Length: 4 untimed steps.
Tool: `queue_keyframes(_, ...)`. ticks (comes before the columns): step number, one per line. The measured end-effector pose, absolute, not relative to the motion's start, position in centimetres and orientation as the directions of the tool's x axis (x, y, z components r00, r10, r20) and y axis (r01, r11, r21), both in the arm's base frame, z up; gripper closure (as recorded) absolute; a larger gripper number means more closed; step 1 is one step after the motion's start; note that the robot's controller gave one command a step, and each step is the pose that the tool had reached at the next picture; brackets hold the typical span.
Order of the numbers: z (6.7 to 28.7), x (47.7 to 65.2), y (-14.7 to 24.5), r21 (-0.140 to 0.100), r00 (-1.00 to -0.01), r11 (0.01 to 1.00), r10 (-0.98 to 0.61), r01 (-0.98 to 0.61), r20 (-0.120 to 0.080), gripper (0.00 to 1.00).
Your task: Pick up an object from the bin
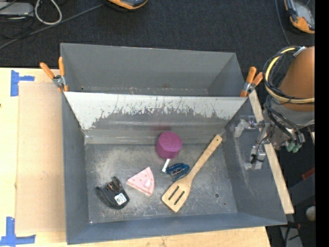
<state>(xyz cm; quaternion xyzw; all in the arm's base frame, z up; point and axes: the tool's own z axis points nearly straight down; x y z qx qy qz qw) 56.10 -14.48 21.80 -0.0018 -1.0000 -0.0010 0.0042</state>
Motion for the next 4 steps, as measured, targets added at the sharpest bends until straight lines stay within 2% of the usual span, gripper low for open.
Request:
queue_keyframes(1,22.3,56.2,-14.4,0.0,-1.0,1.0,-0.001,-0.001,0.0,0.0)
queue_keyframes(2,15.0,54.1,-11.0,0.001,-0.988,0.988,-0.153,-0.153,0.001,0.0)
queue_keyframes(3,13.9,51.1,-6.9,0.0,-0.937,0.937,-0.35,-0.35,-0.003,0.0)
queue_keyframes(4,9.7,51.1,-1.0,0.009,-0.895,0.895,-0.447,-0.447,0.008,0.0)
